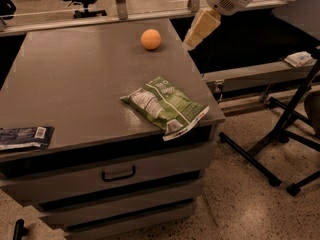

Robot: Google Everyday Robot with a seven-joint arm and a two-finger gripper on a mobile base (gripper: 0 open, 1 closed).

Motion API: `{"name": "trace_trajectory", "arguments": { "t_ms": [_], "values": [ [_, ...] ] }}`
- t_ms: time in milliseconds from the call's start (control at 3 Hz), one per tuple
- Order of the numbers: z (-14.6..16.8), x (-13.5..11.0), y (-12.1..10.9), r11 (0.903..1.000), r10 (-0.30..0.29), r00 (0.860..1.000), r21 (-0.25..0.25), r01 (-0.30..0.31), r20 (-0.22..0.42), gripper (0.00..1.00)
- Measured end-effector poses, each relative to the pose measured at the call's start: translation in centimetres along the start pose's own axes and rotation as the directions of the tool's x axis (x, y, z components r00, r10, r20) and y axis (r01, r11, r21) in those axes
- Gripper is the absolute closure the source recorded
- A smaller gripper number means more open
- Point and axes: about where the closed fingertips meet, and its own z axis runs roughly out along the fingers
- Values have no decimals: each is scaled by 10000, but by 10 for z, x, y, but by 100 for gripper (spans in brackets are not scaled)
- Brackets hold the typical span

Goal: Move orange near green jalapeno chip bag

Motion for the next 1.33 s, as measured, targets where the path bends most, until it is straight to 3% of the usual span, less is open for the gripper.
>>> {"name": "trace_trajectory", "arguments": {
  "t_ms": [333, 667, 1000, 1333],
  "values": [
    [15, -10, -6, 9971, 749, 9916, 21, -755, 1057, 0],
    [55, -31, -30, 9638, 2577, 9106, -188, -2661, 3230, 0],
    [89, -46, -43, 9341, 3456, 8580, -522, -3532, 3800, 0],
    [148, -69, -38, 9276, 3658, 8308, -914, -3623, 4194, 0]
  ]
}}
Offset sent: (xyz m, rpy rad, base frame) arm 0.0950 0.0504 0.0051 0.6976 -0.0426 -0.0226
